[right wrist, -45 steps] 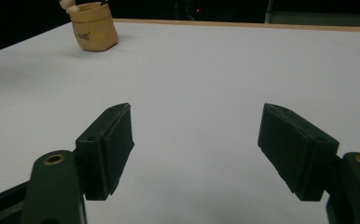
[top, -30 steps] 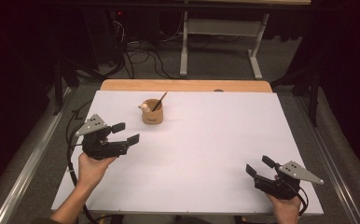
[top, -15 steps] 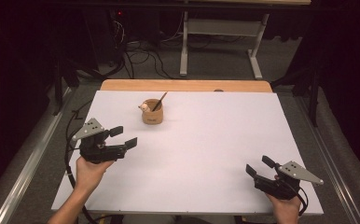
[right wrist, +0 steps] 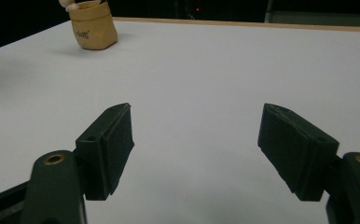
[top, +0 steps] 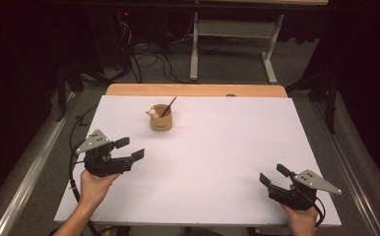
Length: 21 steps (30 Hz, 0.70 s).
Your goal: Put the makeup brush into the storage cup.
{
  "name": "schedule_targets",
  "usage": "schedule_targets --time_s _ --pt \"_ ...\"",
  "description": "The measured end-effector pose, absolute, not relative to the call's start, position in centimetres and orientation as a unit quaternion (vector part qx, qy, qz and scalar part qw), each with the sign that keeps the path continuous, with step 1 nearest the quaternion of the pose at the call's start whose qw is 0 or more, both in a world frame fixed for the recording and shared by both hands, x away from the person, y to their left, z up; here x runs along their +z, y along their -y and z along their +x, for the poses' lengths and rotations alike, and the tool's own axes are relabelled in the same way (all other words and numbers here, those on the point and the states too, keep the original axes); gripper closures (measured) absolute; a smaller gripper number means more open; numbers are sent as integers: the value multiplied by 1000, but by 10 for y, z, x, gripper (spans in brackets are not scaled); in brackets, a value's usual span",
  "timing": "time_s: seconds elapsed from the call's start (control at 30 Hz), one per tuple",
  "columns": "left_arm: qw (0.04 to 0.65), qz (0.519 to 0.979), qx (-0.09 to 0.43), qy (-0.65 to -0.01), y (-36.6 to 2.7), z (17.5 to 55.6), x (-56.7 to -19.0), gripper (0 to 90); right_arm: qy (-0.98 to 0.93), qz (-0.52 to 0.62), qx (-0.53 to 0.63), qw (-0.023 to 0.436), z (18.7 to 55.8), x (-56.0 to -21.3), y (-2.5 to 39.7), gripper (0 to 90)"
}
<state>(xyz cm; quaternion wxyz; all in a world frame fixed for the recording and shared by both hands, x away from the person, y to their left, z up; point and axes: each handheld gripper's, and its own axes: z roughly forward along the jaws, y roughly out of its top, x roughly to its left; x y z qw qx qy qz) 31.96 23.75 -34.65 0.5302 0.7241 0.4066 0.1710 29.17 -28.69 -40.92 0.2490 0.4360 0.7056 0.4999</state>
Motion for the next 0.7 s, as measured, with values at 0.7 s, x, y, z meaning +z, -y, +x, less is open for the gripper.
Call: schedule_targets --time_s 0.7 --pt "527 724 163 -414 -232 313 -363 258 -707 433 500 251 292 -409 287 282"
